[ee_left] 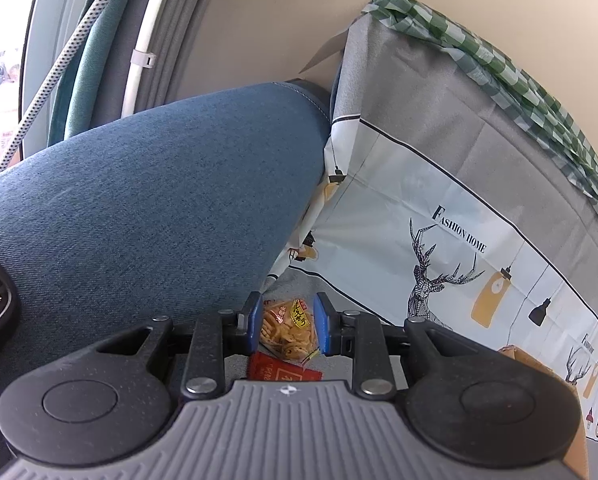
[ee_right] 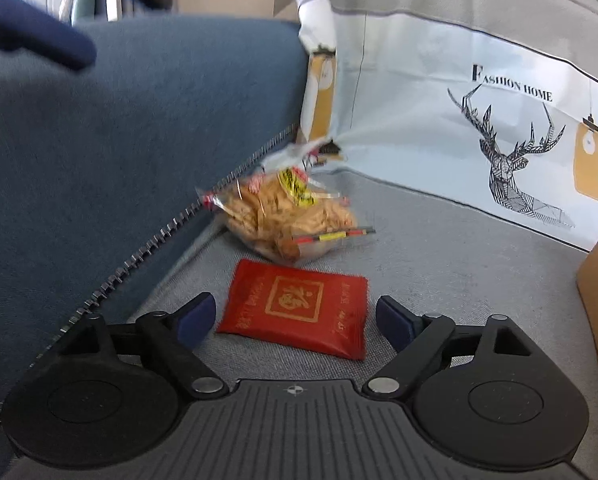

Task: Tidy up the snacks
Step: 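Grasp the red square packet with the right gripper, then grasp the clear cracker bag with the left gripper while the right holds the red packet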

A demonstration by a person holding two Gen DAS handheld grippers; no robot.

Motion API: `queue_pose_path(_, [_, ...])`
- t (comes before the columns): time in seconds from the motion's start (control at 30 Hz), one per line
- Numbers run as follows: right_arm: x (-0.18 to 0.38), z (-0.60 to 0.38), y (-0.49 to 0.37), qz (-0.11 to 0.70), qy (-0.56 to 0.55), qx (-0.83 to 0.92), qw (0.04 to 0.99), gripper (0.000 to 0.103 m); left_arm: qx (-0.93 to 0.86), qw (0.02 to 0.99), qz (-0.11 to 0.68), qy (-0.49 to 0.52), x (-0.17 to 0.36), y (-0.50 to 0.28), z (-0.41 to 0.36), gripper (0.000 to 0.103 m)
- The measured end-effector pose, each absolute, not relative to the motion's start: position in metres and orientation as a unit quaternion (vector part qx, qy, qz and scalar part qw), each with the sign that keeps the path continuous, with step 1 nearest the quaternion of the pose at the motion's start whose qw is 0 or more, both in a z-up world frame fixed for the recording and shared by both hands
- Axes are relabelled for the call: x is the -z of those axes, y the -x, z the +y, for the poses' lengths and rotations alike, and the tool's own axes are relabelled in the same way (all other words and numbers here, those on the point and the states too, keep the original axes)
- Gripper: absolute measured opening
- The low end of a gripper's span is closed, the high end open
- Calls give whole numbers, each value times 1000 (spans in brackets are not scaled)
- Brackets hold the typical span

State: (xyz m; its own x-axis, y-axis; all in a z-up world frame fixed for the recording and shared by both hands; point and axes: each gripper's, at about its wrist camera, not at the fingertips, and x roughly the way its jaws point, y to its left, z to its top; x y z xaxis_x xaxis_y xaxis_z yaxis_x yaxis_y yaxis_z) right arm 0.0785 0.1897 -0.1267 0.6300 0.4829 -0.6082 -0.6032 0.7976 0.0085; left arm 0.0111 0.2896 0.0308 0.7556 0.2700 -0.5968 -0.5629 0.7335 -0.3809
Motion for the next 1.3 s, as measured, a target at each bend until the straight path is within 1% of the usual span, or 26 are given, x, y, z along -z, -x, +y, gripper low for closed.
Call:
queue_pose_path(0.03, [126,188,-78,298,94,-298,902,75,-231,894,262,282,-30,-13,290,29])
queue_pose_path(0.07, [126,187,-78,294,94,-294,904,72,-230,893,263,283,-29,-14,290,29])
queue_pose_path(0.1, [126,185,-78,291,92,-294,906,66,-230,893,264,283,-29,-15,290,29])
queue_pose_path(0.2, [126,173,-77,279,81,-279,915,62,-223,893,272,281,-25,-22,290,30])
queue_pose_path(0.27, [123,163,-74,272,76,-264,922,61,-216,894,280,275,-21,-28,288,32])
queue_pose_path(0.33, [119,152,-68,261,75,-248,930,61,-206,896,292,263,-18,-36,284,41])
queue_pose_path(0.4, [114,142,-63,263,72,-242,931,61,-194,900,310,236,-12,-46,277,60])
queue_pose_path(0.43, [112,137,-59,266,72,-244,930,61,-188,903,322,215,-10,-53,271,64])
queue_pose_path(0.5, [109,130,-47,271,78,-250,926,61,-180,909,339,164,-2,-64,258,78])
queue_pose_path(0.57, [109,116,-37,287,82,-252,921,61,-176,913,356,97,5,-78,242,85])
queue_pose_path(0.63, [108,105,-22,299,83,-263,913,61,-171,914,367,33,15,-89,226,86])
queue_pose_path(0.67, [107,101,-14,303,88,-269,910,61,-170,913,371,3,20,-95,219,88])
queue_pose_path(0.7, [108,98,-5,303,88,-272,909,61,-170,911,375,-21,26,-99,214,94])
queue_pose_path(0.77, [108,90,9,313,92,-279,903,61,-169,907,381,-59,38,-109,208,101])
queue_pose_path(0.97, [96,75,20,342,74,-305,886,61,-174,888,417,-91,67,-134,210,101])
queue_pose_path(1.13, [95,71,19,365,74,-326,869,62,-180,882,424,-98,75,-141,209,100])
queue_pose_path(1.27, [91,72,23,358,94,-339,865,62,-195,875,433,-97,81,-148,214,92])
queue_pose_path(1.3, [92,73,25,352,100,-341,866,62,-200,873,434,-98,82,-149,216,88])
